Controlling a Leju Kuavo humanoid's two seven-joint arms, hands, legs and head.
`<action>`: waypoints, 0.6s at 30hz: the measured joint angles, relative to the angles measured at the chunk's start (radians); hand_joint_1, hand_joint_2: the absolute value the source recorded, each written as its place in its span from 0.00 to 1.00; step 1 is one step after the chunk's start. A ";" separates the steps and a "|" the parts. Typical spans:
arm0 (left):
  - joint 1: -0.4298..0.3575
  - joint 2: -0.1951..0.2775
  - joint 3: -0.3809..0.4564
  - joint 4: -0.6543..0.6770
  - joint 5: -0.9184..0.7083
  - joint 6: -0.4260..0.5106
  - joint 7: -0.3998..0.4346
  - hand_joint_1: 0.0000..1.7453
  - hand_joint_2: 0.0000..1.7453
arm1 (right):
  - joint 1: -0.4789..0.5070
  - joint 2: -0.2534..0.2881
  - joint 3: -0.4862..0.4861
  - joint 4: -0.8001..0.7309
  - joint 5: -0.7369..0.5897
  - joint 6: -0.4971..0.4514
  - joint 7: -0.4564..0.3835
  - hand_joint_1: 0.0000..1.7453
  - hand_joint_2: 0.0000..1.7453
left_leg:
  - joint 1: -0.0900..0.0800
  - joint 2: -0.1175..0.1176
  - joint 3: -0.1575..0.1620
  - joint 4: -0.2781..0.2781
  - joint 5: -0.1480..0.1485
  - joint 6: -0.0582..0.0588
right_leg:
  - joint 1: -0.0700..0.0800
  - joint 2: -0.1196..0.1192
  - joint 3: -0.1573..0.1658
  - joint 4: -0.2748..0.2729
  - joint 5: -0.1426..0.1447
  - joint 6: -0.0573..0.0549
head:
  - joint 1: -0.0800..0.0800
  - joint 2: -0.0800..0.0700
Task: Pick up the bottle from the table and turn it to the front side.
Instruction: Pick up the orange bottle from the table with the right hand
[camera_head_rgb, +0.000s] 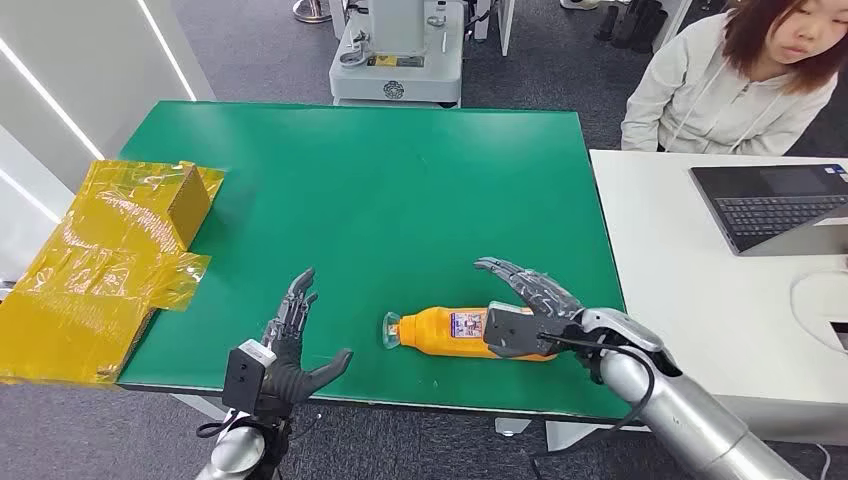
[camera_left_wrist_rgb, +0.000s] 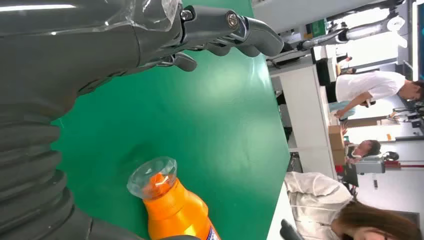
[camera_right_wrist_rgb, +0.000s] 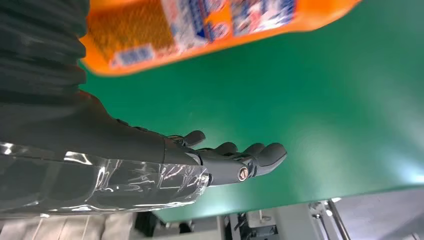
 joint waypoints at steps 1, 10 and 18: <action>0.000 -0.001 0.000 0.002 0.000 -0.001 0.000 0.00 1.00 | -0.014 -0.003 0.012 0.007 0.002 0.007 0.002 0.00 1.00 | 0.000 0.000 0.000 0.000 0.000 0.000 | 0.000 0.000 0.000 0.000 0.000 0.000 | 0.000 0.000; 0.008 -0.007 0.002 0.024 0.018 -0.023 0.007 0.00 1.00 | -0.159 -0.051 0.175 0.052 0.006 0.100 0.059 0.00 1.00 | 0.000 -0.001 -0.001 0.000 0.000 0.000 | 0.000 -0.001 0.000 -0.001 0.000 0.000 | 0.000 0.000; 0.026 -0.015 0.012 0.026 0.026 -0.031 0.019 0.00 1.00 | -0.184 -0.084 0.259 0.054 -0.016 0.122 0.087 0.00 1.00 | 0.000 -0.001 -0.001 0.000 0.000 0.000 | 0.000 -0.001 0.000 -0.001 0.000 0.000 | 0.000 0.000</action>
